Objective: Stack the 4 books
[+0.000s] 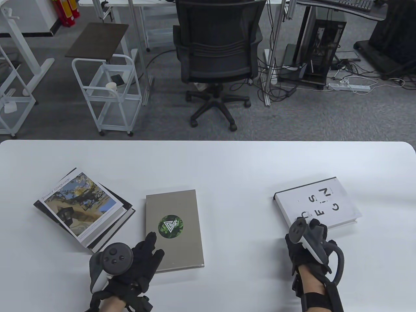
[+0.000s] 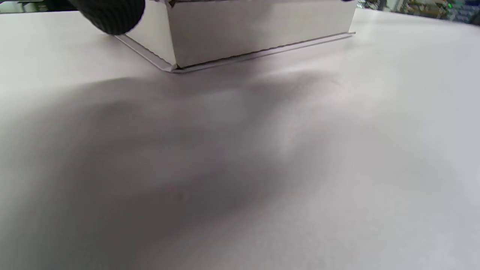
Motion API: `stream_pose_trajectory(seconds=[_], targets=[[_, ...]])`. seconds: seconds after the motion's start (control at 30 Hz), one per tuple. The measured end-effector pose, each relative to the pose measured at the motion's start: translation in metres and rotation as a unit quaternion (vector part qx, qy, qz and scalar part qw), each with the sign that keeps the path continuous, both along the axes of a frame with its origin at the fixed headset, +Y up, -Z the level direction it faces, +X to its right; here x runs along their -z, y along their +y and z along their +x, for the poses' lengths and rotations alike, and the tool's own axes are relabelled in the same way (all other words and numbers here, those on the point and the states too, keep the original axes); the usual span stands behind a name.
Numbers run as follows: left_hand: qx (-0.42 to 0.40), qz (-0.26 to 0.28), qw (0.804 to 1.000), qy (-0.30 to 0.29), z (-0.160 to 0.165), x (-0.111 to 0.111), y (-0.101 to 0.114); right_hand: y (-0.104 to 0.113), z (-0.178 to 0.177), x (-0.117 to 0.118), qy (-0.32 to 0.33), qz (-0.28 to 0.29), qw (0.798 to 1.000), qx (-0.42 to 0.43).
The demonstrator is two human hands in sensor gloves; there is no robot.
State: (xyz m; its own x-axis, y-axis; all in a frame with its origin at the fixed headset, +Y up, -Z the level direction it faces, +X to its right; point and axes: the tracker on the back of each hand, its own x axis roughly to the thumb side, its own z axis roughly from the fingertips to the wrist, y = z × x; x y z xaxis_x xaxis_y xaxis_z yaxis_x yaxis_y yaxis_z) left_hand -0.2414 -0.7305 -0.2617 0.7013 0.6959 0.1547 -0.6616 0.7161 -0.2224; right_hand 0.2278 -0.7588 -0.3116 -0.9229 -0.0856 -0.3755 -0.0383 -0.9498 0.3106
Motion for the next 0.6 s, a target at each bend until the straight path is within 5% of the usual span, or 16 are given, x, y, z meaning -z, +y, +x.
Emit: stream_pose_trajectory(seconds=[0.6], targets=[[0.007,0.001,1.000,-0.001,0.004,0.003,-0.001,0.022,-0.050,-0.022,0.248,0.015,0.968,0.036]])
